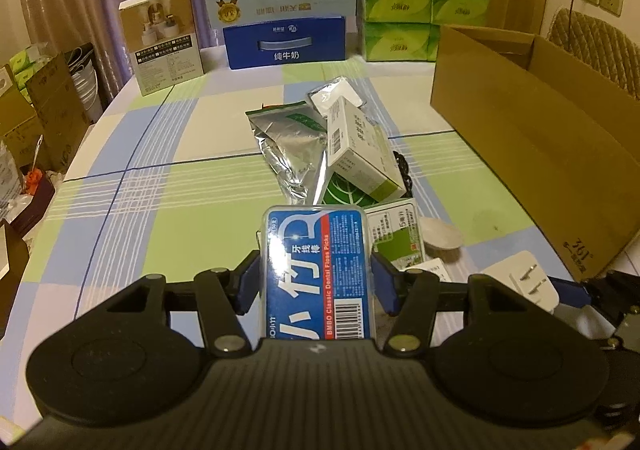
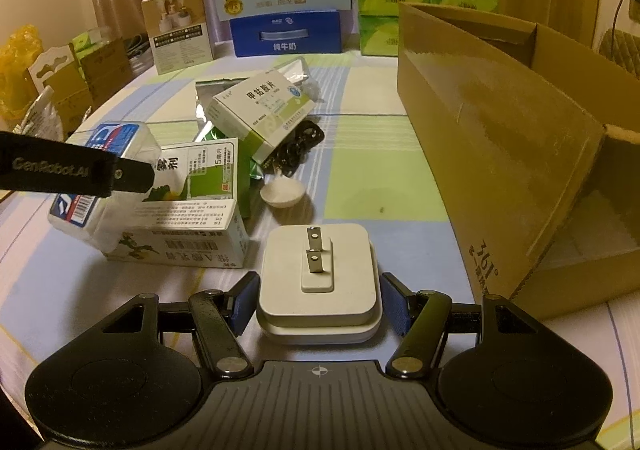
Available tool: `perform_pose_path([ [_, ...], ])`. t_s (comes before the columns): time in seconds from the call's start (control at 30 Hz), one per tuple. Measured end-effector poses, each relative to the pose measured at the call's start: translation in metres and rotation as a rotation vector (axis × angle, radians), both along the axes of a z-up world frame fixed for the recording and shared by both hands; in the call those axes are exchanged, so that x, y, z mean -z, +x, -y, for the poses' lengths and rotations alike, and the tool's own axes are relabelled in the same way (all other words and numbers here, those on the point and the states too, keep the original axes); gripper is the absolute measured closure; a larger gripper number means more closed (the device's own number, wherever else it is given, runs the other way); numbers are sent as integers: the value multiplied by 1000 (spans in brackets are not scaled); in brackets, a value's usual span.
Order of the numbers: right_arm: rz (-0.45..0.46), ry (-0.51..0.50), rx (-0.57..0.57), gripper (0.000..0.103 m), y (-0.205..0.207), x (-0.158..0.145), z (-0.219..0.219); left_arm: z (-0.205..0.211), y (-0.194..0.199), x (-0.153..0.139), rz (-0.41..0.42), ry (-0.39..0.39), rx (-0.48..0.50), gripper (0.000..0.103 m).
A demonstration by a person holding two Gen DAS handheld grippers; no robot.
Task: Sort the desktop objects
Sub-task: 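Grasp the white plug charger with the right tool while the left tool grasps the blue floss box, then carry both items into the cardboard box and open both tools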
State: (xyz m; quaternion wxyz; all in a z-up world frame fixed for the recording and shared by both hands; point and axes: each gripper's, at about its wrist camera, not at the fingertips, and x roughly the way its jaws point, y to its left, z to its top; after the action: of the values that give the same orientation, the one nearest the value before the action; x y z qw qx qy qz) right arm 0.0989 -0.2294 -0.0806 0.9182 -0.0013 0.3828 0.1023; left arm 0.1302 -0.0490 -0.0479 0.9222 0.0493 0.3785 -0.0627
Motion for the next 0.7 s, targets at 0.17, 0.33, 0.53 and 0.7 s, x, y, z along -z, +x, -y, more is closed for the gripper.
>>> perform_pose_path([
  [0.17,25,-1,-2,41,-7,-9,-1,-2,-13,-10,13,-17,7,50],
  [0.33,82,-6,-2,41,-19,-30,-1,-2,-20,-26,38,-37,13,50],
  [0.53,165,-13,14,41,-25,-64,6,4,-24,-53,83,-61,40,50],
  [0.7,248,-12,41,41,-28,-98,19,21,-22,-75,111,-92,82,50],
])
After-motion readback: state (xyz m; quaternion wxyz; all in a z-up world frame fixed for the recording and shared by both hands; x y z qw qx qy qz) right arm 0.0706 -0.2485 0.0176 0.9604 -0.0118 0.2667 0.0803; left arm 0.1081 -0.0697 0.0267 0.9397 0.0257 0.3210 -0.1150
